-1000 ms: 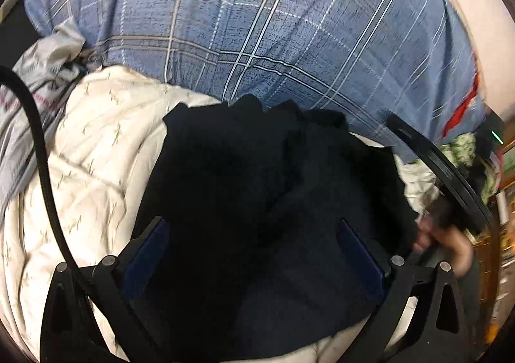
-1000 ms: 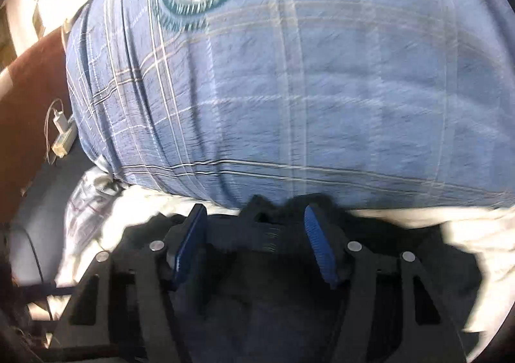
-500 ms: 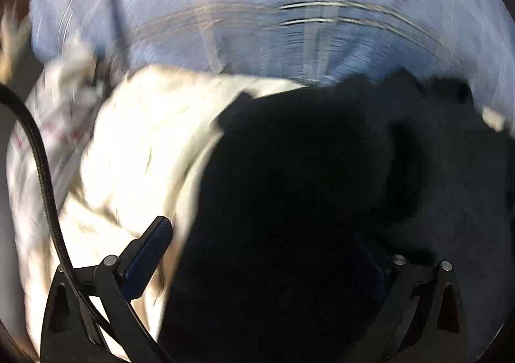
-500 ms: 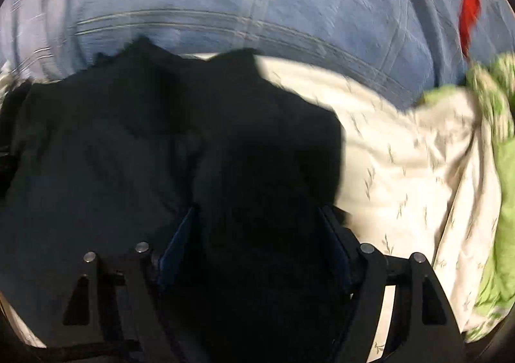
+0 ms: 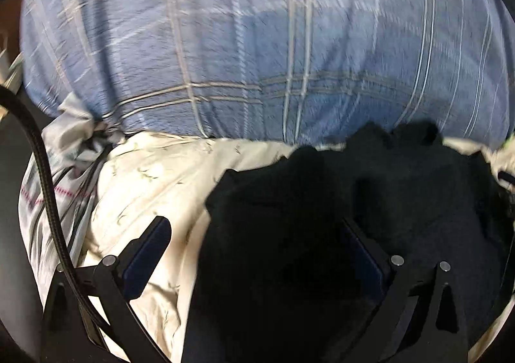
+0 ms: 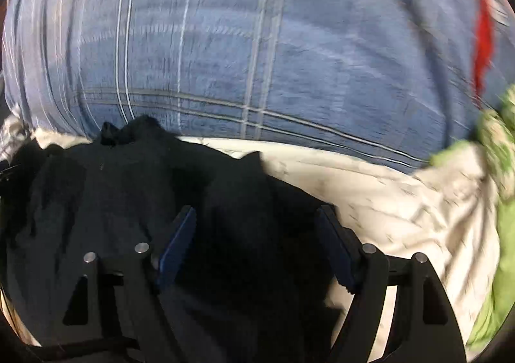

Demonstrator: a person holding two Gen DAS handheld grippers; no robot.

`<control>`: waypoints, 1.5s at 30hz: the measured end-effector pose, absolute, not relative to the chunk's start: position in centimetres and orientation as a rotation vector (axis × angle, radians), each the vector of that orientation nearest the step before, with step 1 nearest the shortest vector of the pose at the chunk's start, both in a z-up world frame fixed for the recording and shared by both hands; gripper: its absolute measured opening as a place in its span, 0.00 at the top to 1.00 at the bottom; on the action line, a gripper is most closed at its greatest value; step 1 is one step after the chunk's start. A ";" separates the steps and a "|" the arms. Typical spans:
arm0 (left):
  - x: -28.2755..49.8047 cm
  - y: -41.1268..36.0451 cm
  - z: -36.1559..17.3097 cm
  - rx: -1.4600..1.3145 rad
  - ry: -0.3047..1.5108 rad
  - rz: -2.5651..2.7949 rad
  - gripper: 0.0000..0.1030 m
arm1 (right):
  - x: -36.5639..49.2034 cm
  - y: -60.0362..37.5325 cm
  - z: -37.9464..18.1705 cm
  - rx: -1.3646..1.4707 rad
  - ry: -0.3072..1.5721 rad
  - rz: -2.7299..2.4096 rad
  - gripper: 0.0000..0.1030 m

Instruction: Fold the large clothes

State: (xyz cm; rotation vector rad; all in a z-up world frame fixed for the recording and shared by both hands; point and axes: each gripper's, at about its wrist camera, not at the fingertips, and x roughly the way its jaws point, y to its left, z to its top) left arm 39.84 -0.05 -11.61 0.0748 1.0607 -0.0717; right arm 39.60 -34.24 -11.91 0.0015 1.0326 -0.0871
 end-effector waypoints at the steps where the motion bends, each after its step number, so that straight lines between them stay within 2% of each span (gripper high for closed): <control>1: 40.3 -0.6 -12.0 0.086 1.068 -0.073 0.01 | 40.5 -33.7 -12.9 -0.015 1.074 -0.084 0.26; 2: 40.4 -0.9 -12.5 0.092 1.076 -0.082 0.01 | 40.9 -33.5 -13.5 -0.020 1.096 -0.071 0.33; 3: 40.0 -0.7 -12.8 0.093 1.081 -0.088 0.01 | 41.4 -33.4 -14.4 -0.003 1.129 -0.029 0.57; 5: 40.1 -0.8 -13.7 0.095 1.103 -0.090 0.01 | 41.9 -33.4 -15.4 0.041 1.170 0.019 0.84; 8: 40.2 -0.5 -14.3 0.069 1.104 -0.101 0.01 | 41.1 -34.7 -14.5 0.081 1.110 -0.011 0.88; 14: 40.5 -0.1 -13.8 -0.014 1.080 -0.099 0.01 | 38.7 -39.0 -12.4 0.224 1.021 -0.057 0.88; 20: 40.7 -0.1 -15.4 0.015 1.086 -0.087 0.00 | 37.1 -41.6 -16.5 0.451 1.088 -0.093 0.87; 23: 40.7 0.2 -15.5 -0.001 1.076 -0.070 0.00 | 36.8 -42.2 -16.6 0.487 1.063 -0.099 0.87; 26: 39.3 0.9 -13.4 0.025 0.975 -0.020 0.02 | 35.0 -41.2 -13.3 0.346 0.968 -0.167 0.78; 28: 37.3 0.6 -10.6 0.027 0.872 -0.049 0.01 | 32.4 -39.0 -10.4 0.255 0.864 -0.183 0.69; 29: 36.6 0.2 -9.9 0.022 0.843 -0.067 0.01 | 31.4 -37.8 -9.5 0.228 0.836 -0.161 0.61; 31: 35.4 -1.3 -8.2 -0.022 0.804 -0.185 0.00 | 30.2 -34.8 -8.7 0.199 0.815 -0.082 0.58; 34: 36.0 -3.7 -8.7 -0.077 0.887 -0.312 0.00 | 30.3 -30.6 -10.1 0.195 0.858 0.021 0.56; 37: 38.7 -4.4 -12.3 -0.044 1.015 -0.236 0.01 | 31.2 -29.3 -12.5 0.195 0.937 0.014 0.56; 38: 39.9 -3.6 -13.7 0.008 1.033 -0.133 0.04 | 31.9 -28.6 -13.3 0.196 0.956 0.006 0.56; 41: 41.2 0.0 -16.3 0.112 1.055 0.097 0.04 | 32.2 -28.7 -14.9 0.191 1.005 -0.036 0.56; 42: 41.5 1.1 -16.7 0.102 1.062 0.126 0.00 | 32.2 -28.8 -15.3 0.184 1.010 -0.039 0.56; 45: 41.9 5.5 -17.6 -0.101 1.130 0.086 0.00 | 32.6 -28.9 -15.6 0.175 1.014 -0.036 0.56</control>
